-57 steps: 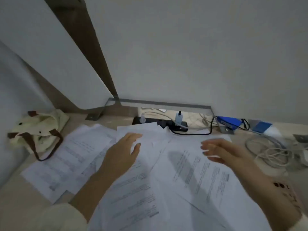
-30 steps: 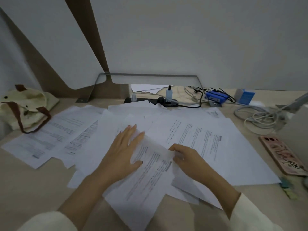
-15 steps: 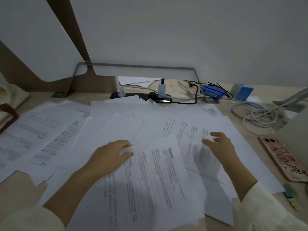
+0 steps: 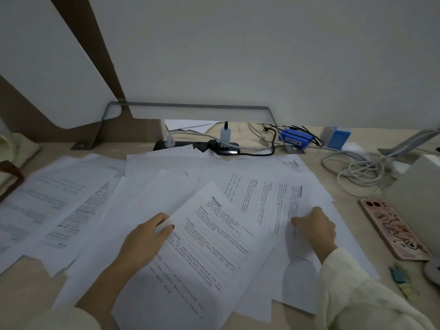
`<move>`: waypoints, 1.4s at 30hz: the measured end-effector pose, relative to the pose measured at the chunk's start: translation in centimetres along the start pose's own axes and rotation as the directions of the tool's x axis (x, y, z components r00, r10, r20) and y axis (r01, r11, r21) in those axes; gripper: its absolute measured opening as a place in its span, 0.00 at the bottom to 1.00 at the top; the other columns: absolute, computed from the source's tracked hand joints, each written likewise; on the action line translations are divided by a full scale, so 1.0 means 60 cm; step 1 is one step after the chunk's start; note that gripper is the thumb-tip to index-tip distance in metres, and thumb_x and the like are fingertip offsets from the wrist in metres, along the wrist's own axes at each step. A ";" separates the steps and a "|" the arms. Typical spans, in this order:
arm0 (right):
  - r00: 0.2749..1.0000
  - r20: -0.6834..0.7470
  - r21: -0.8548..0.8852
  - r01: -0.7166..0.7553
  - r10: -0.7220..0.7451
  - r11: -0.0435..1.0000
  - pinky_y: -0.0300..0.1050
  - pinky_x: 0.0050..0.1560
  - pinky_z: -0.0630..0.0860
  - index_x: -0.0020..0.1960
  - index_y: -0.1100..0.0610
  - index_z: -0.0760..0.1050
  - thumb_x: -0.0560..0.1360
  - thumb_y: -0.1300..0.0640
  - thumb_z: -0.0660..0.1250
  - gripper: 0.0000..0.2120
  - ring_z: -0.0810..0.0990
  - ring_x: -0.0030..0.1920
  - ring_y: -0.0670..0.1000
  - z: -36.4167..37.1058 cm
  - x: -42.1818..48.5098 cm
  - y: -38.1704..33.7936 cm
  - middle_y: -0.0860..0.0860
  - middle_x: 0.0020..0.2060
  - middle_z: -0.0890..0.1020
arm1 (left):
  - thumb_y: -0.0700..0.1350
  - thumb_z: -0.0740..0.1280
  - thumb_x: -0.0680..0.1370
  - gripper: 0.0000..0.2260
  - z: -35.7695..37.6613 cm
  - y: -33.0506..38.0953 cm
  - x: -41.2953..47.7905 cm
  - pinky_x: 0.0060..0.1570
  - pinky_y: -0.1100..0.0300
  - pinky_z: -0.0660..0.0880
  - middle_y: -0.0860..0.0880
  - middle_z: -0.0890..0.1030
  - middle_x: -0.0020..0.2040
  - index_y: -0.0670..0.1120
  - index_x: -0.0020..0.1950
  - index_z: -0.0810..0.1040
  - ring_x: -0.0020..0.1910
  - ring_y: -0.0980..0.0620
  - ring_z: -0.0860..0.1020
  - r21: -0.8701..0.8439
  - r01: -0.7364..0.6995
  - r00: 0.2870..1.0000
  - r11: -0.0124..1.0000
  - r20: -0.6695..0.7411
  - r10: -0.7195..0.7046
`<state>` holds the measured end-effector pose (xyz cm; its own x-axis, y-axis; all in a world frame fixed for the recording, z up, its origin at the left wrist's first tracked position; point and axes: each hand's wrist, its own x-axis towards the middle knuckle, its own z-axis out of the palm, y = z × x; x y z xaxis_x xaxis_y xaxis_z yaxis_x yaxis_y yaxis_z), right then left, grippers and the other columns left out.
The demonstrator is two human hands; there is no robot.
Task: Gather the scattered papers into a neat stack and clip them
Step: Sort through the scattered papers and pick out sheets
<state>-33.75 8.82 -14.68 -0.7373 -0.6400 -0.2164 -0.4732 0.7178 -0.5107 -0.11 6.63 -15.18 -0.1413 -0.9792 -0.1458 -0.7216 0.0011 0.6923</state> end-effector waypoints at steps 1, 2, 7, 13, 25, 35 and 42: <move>0.997 -0.031 -0.028 0.077 -0.078 0.997 0.53 0.54 0.70 0.50 0.63 0.71 0.72 0.56 0.66 0.11 0.72 0.56 0.64 0.000 -0.001 0.004 0.64 0.53 0.78 | 0.51 0.60 0.79 0.07 -0.002 0.000 -0.003 0.36 0.53 0.76 0.50 0.83 0.38 0.52 0.45 0.75 0.36 0.48 0.80 -0.017 0.003 1.000 1.000 -0.002 -0.003; 0.988 -0.064 -0.034 0.139 -0.141 0.990 0.51 0.50 0.70 0.47 0.63 0.71 0.74 0.57 0.62 0.08 0.73 0.54 0.63 -0.001 -0.001 0.009 0.63 0.50 0.79 | 0.51 0.60 0.79 0.07 -0.005 -0.002 -0.006 0.39 0.51 0.77 0.51 0.83 0.39 0.52 0.45 0.75 0.38 0.47 0.81 -0.034 0.007 1.000 0.999 -0.007 -0.007; 0.926 -0.260 0.203 0.328 -0.272 0.922 0.44 0.40 0.67 0.49 0.60 0.75 0.78 0.58 0.56 0.10 0.75 0.42 0.57 -0.048 -0.005 0.010 0.57 0.40 0.78 | 0.47 0.61 0.79 0.05 -0.023 -0.014 -0.028 0.44 0.56 0.76 0.50 0.82 0.47 0.49 0.49 0.76 0.45 0.51 0.80 -0.130 0.053 0.994 0.990 -0.089 -0.065; 0.954 -0.289 0.663 0.259 -0.078 0.702 0.47 0.46 0.71 0.46 0.59 0.76 0.77 0.60 0.58 0.09 0.76 0.43 0.54 -0.104 -0.006 0.004 0.57 0.42 0.79 | 0.44 0.62 0.79 0.07 -0.032 -0.025 -0.063 0.41 0.61 0.72 0.47 0.82 0.49 0.46 0.53 0.78 0.46 0.51 0.80 -0.286 0.150 0.982 0.946 -0.072 -0.177; 0.963 0.199 0.881 -0.094 -0.183 0.464 0.42 0.32 0.76 0.53 0.58 0.75 0.79 0.59 0.58 0.08 0.80 0.31 0.50 -0.099 -0.032 0.004 0.52 0.34 0.81 | 0.41 0.62 0.79 0.06 -0.057 -0.045 -0.096 0.36 0.61 0.69 0.46 0.80 0.47 0.44 0.54 0.76 0.41 0.52 0.77 -0.441 0.255 0.955 0.861 -0.022 -0.294; 0.934 0.140 0.446 0.238 -0.330 0.863 0.48 0.56 0.69 0.65 0.62 0.70 0.78 0.62 0.58 0.16 0.73 0.51 0.54 -0.017 -0.075 -0.030 0.59 0.58 0.77 | 0.38 0.62 0.77 0.08 -0.081 -0.074 -0.101 0.55 0.46 0.74 0.38 0.82 0.51 0.40 0.53 0.79 0.51 0.38 0.79 -0.672 0.327 0.930 0.665 0.105 -0.352; 0.883 -0.016 0.544 0.402 -0.469 0.737 0.42 0.42 0.70 0.55 0.56 0.74 0.79 0.59 0.56 0.10 0.76 0.42 0.50 -0.037 -0.093 -0.063 0.51 0.42 0.79 | 0.38 0.62 0.78 0.09 -0.089 -0.090 -0.093 0.37 0.57 0.72 0.45 0.80 0.44 0.48 0.57 0.75 0.40 0.46 0.77 -0.638 0.290 0.932 0.714 0.019 -0.361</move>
<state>-28.91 10.31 -9.69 -0.4365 -0.8976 0.0620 -0.3824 0.1226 -0.9158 8.22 11.02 -14.34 0.1156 -0.9093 -0.3998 -0.1235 -0.4125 0.9025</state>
